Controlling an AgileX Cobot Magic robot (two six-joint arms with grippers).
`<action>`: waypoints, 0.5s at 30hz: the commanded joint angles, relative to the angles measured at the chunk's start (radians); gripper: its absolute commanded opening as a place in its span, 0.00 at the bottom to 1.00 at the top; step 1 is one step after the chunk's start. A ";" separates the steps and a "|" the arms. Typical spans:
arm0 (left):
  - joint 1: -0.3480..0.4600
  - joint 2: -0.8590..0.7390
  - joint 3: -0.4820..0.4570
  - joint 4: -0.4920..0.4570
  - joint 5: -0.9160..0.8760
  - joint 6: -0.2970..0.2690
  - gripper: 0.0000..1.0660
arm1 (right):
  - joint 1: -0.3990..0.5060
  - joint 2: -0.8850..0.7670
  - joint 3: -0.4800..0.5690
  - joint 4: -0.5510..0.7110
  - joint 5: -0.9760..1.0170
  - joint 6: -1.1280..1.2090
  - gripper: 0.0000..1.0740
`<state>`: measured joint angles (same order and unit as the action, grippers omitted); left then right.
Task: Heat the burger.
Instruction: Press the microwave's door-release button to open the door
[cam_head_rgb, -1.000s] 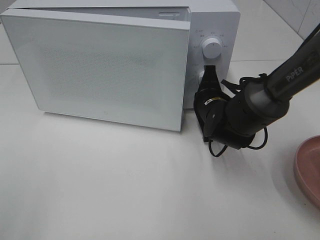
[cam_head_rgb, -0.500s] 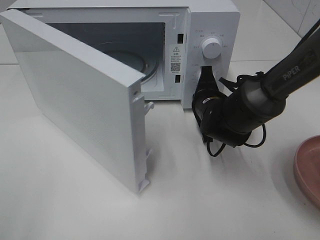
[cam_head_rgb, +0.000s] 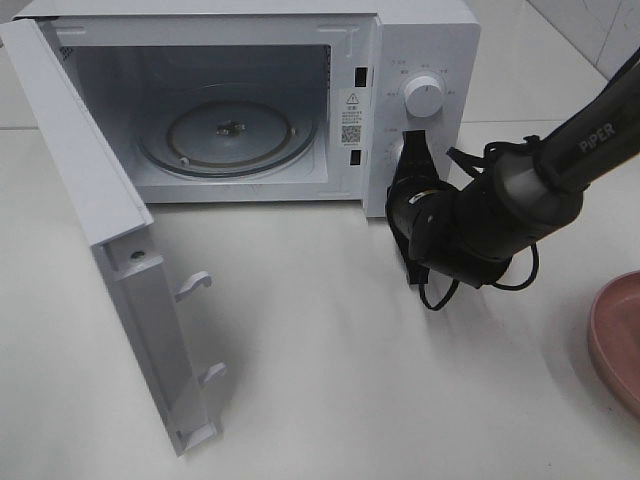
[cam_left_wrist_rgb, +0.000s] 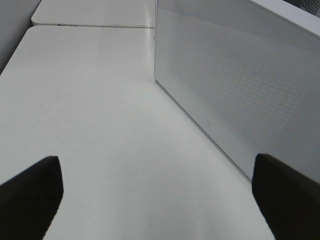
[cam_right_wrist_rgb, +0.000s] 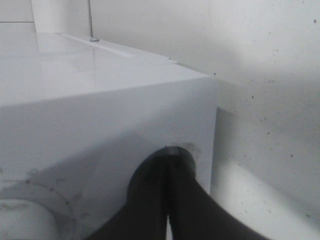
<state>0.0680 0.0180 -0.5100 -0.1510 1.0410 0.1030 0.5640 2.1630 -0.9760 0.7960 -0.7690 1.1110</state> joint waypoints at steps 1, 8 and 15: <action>0.001 0.001 0.006 0.000 -0.002 0.000 0.92 | -0.028 -0.049 -0.008 -0.134 -0.088 0.036 0.00; 0.001 0.001 0.006 0.000 -0.002 0.000 0.92 | -0.028 -0.087 0.054 -0.160 -0.028 0.036 0.00; 0.001 0.001 0.006 0.000 -0.002 0.000 0.92 | -0.028 -0.130 0.119 -0.189 0.050 0.035 0.00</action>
<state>0.0680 0.0180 -0.5100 -0.1510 1.0420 0.1030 0.5420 2.0470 -0.8600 0.6240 -0.7220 1.1480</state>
